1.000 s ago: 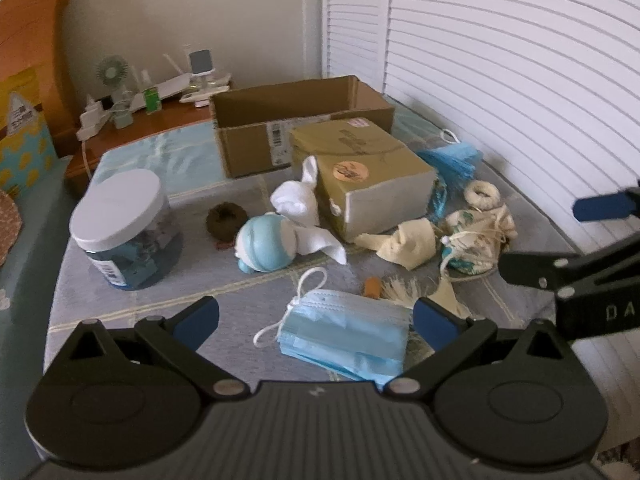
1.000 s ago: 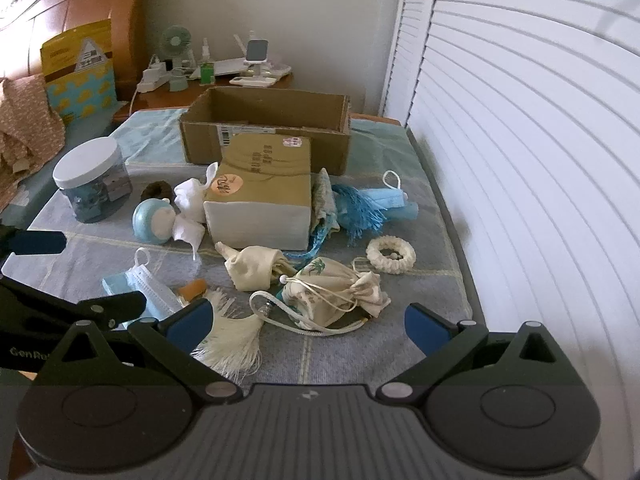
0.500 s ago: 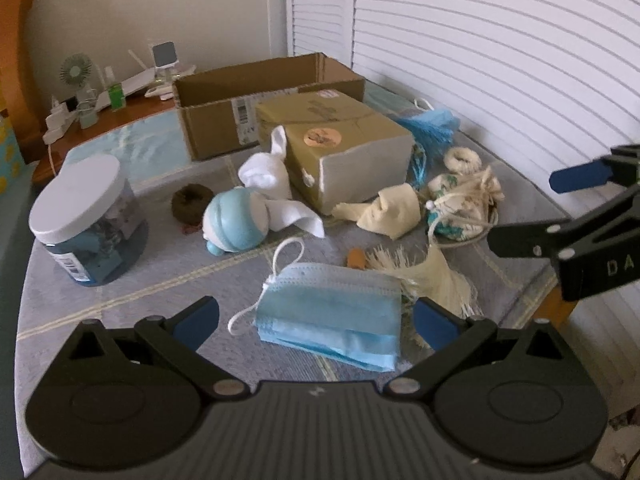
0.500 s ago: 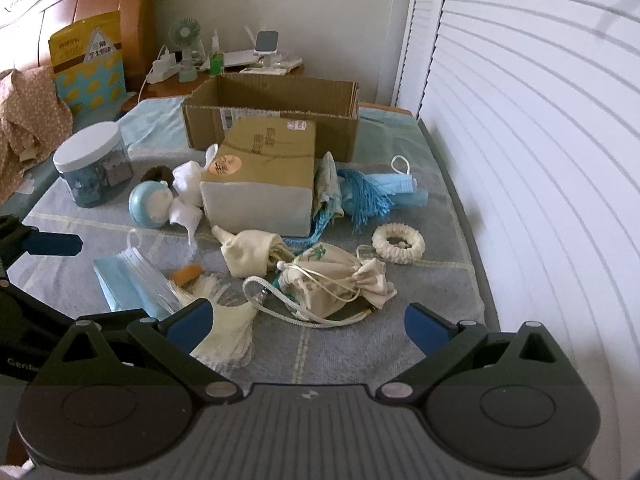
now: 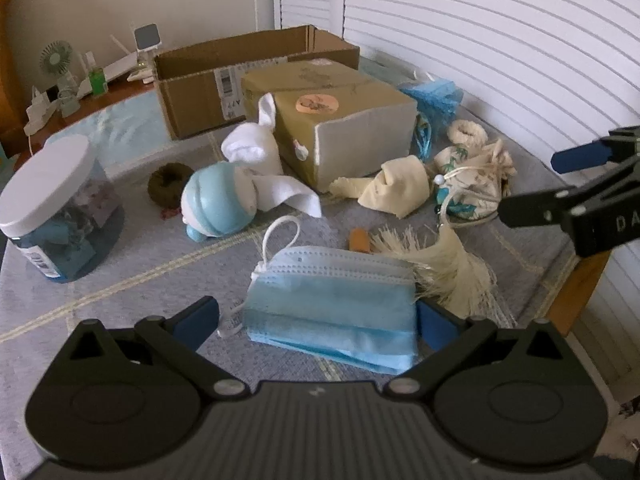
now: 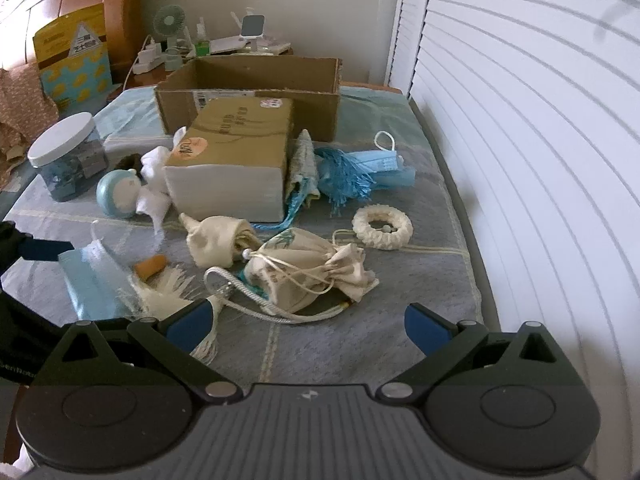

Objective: Organize soft objects
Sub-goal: 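Grasp the blue face mask with the left gripper while the right gripper grasps the cream drawstring pouch, then lift the cream pouch with the right gripper and drop it into the cardboard box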

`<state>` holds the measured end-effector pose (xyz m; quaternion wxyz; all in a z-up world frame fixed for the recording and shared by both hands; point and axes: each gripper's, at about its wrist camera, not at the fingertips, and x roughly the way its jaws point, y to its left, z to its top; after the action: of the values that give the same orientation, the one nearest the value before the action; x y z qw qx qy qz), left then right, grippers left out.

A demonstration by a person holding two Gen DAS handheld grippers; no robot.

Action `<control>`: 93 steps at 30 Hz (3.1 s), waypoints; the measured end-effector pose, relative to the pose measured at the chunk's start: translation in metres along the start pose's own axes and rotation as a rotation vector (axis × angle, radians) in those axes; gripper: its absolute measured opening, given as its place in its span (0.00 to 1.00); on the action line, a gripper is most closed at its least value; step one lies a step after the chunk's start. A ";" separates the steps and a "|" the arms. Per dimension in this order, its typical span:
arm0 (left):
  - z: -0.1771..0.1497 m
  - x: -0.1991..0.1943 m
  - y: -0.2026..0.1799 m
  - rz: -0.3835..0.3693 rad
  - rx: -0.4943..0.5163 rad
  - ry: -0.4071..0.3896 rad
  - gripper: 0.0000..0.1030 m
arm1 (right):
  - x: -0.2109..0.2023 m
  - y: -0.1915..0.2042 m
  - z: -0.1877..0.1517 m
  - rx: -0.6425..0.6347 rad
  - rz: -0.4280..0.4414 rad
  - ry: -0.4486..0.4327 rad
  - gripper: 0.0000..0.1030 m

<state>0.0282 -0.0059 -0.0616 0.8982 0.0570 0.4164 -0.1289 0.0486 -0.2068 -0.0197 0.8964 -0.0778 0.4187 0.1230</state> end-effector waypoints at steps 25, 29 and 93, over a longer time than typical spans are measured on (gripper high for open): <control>-0.001 0.004 0.003 -0.005 -0.019 -0.008 0.99 | 0.056 -0.006 0.009 -0.023 0.027 0.052 1.00; 0.000 0.001 0.002 -0.002 -0.011 -0.013 0.99 | 0.054 -0.006 0.003 -0.029 0.031 0.023 1.00; 0.005 -0.055 0.045 -0.021 -0.011 -0.077 0.74 | -0.057 0.005 0.063 -0.124 0.023 -0.199 0.64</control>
<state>0.0101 0.0466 -0.0163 0.9124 0.0429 0.3828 -0.1382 0.0576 -0.1953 0.0644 0.9254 -0.1158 0.3203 0.1662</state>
